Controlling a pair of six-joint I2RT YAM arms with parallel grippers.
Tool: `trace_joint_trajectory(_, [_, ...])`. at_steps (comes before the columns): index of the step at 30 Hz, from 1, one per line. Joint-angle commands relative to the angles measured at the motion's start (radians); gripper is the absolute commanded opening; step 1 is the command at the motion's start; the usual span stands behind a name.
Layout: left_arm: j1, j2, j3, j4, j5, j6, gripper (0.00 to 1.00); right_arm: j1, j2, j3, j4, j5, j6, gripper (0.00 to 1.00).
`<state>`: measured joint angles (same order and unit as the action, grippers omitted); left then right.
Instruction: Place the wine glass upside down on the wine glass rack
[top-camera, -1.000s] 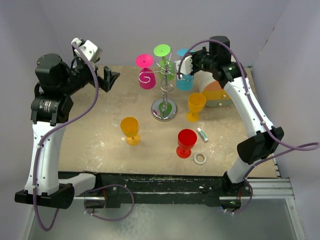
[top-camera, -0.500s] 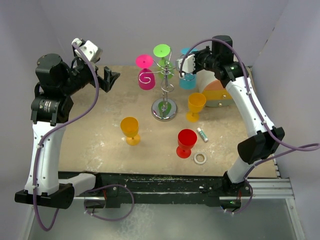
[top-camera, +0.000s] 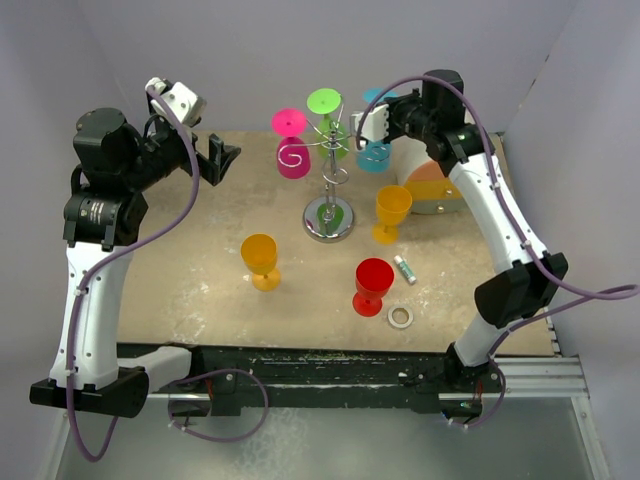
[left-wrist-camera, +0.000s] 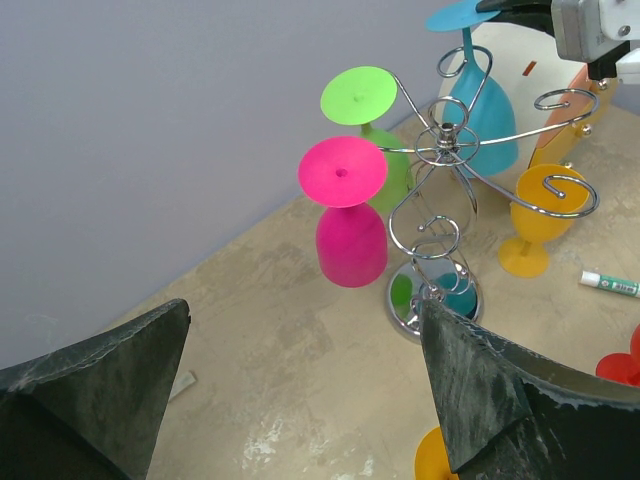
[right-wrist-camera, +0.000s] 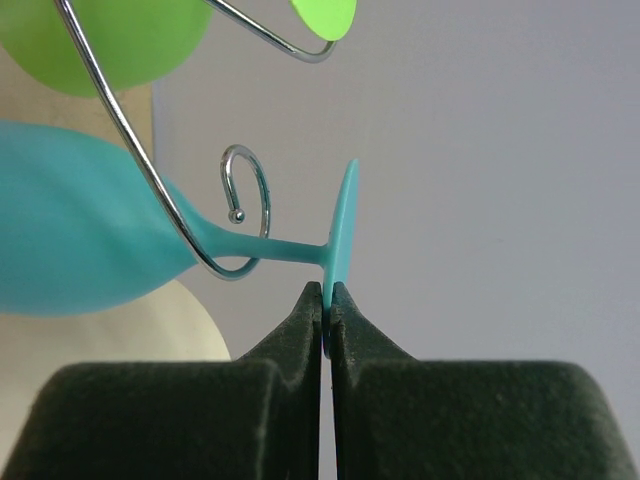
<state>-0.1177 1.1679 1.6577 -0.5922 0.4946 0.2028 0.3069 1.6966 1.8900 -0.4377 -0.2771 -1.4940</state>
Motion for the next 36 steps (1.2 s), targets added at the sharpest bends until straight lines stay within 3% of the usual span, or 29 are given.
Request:
trace_joint_trajectory(1, [0.010, -0.007, 0.006, 0.040, 0.022, 0.014, 0.99, 0.001, 0.008, 0.025, 0.039, 0.017, 0.018, 0.01])
trace_joint_trajectory(36, [0.010, -0.008, 0.004, 0.035, 0.021, 0.024, 0.99, 0.047, 0.019, 0.040, -0.046, -0.069, 0.008, 0.11])
